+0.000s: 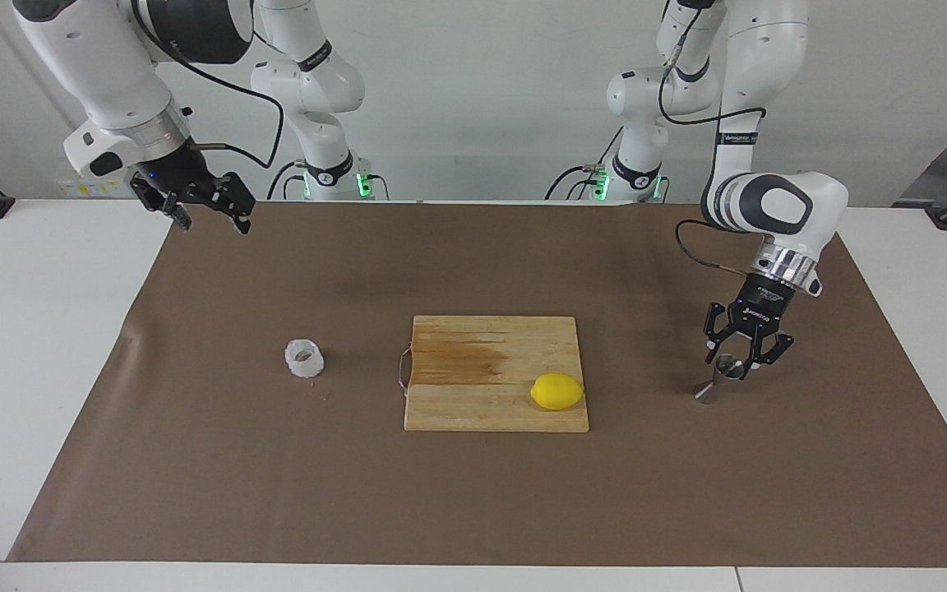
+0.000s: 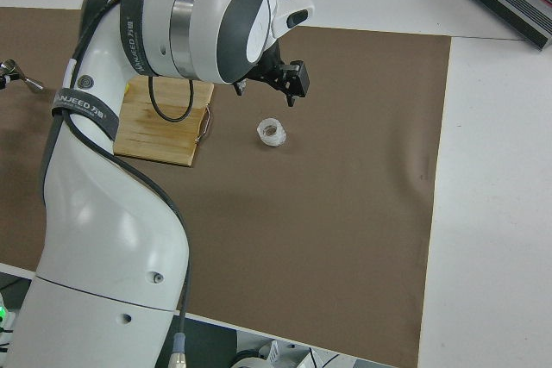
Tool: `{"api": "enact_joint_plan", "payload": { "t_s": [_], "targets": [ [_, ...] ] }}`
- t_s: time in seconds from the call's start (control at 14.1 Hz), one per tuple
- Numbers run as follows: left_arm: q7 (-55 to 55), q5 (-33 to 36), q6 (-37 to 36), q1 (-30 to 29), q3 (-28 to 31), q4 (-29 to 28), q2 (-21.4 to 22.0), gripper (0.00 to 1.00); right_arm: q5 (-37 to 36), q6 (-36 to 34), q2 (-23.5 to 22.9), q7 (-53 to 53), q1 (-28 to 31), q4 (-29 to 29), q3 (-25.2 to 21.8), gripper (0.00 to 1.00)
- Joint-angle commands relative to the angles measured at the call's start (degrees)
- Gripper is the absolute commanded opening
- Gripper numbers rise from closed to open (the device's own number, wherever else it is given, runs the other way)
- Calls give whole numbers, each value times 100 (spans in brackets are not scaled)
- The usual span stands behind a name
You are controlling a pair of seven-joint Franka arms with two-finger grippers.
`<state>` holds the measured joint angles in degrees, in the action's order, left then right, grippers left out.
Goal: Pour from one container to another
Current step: 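Lift the silver cup with the left gripper and carry it toward the board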
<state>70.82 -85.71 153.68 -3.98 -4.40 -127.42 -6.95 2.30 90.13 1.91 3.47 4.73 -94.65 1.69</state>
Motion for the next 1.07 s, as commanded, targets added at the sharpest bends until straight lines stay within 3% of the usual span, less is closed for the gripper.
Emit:
{"api": "enact_joint_plan", "payload": {
  "t_s": [0.0,0.43,0.71,0.99],
  "targets": [
    [-138,-165,110,38,18,77,-78,46,139,-39,116,-163,80,-98,33,100],
    [-130,-165,110,29,18,85,-78,1,139,-39,116,-163,80,-98,33,100],
    [-33,-77,-48,-15,27,427,-61,0,139,-39,116,-163,80,-98,33,100],
    [28,-86,-162,116,-60,437,299,0,139,-39,116,-163,80,-98,33,100]
  ]
}}
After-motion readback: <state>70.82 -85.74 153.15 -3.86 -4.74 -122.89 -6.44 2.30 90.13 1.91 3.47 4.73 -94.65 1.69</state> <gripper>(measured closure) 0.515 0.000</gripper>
